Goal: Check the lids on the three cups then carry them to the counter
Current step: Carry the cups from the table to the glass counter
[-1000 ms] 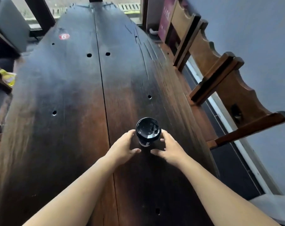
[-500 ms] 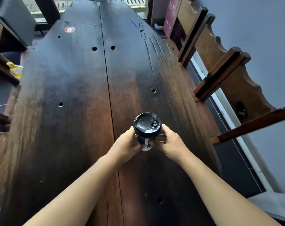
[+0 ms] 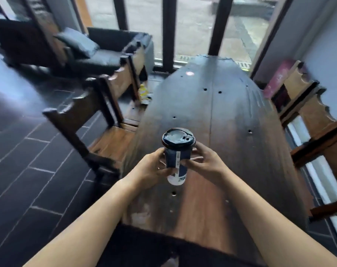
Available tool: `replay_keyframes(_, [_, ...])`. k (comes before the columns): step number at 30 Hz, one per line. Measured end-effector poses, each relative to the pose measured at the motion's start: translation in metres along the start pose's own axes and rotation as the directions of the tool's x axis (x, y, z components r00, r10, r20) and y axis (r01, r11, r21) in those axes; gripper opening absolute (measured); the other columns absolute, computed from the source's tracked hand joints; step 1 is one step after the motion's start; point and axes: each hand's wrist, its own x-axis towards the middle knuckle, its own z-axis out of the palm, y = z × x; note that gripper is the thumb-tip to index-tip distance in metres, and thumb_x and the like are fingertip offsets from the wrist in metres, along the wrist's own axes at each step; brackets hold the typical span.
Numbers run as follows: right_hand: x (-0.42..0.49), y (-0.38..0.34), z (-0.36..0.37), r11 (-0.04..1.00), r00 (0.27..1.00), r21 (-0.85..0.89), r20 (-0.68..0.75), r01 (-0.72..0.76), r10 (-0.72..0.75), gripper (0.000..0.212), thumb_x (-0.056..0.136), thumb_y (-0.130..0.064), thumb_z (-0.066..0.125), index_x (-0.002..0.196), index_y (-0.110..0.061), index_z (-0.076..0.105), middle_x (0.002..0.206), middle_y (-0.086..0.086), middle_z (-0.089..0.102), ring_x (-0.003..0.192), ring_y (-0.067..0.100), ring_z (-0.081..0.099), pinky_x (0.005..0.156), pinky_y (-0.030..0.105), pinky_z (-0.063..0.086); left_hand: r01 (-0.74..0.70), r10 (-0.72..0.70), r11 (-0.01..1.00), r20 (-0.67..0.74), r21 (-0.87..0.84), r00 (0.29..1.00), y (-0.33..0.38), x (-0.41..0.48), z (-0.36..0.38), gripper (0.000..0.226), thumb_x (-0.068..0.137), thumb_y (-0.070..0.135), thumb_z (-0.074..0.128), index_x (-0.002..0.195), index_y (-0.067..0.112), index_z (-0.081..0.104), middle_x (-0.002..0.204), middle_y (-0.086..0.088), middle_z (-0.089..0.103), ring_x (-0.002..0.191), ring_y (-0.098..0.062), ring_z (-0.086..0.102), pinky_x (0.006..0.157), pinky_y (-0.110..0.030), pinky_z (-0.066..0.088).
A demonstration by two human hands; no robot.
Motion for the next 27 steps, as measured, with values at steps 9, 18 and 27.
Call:
replay_keyframes(9, [0.037, -0.144, 0.208, 0.969, 0.892, 0.054, 0.381, 0.242, -0.244, 0.057, 0.07, -0.053, 0.077, 0.124, -0.034, 0.067, 0.112, 0.003, 0.078, 0.102, 0.027, 0.077, 0.093, 0.048, 0.061, 0.173, -0.2, 0.98, -0.413, -0.102, 0.888, -0.07, -0.184, -0.167, 0.048, 0.078, 0.035, 0.085, 0.122, 0.034, 0.065, 0.105, 0.008, 0.077, 0.092, -0.012, 0.076, 0.09, -0.039, 0.062])
replay_keyframes(18, [0.083, -0.28, 0.505, 0.931, 0.598, 0.17, 0.726, 0.323, -0.34, 0.061, 0.069, -0.05, 0.077, 0.123, -0.024, 0.067, 0.11, 0.012, 0.078, 0.087, 0.017, 0.072, 0.082, 0.037, 0.058, 0.295, -0.421, 0.906, -0.707, -0.303, 0.569, -0.198, -0.361, -0.345, 0.065, 0.067, 0.053, 0.085, 0.124, 0.028, 0.065, 0.112, 0.005, 0.077, 0.1, -0.014, 0.076, 0.095, -0.045, 0.06])
replay_keyframes(27, [0.077, -0.394, 0.775, 0.913, 0.244, 0.241, 0.912, 0.33, -0.33, 0.04, 0.072, -0.045, 0.077, 0.105, -0.027, 0.067, 0.08, -0.018, 0.076, 0.071, -0.006, 0.066, 0.071, 0.022, 0.051, 0.394, -0.575, 0.79, -0.791, -0.469, 0.211, -0.298, -0.521, -0.48, 0.044, 0.082, 0.025, 0.087, 0.12, 0.021, 0.066, 0.102, 0.014, 0.075, 0.085, 0.01, 0.07, 0.08, -0.016, 0.053])
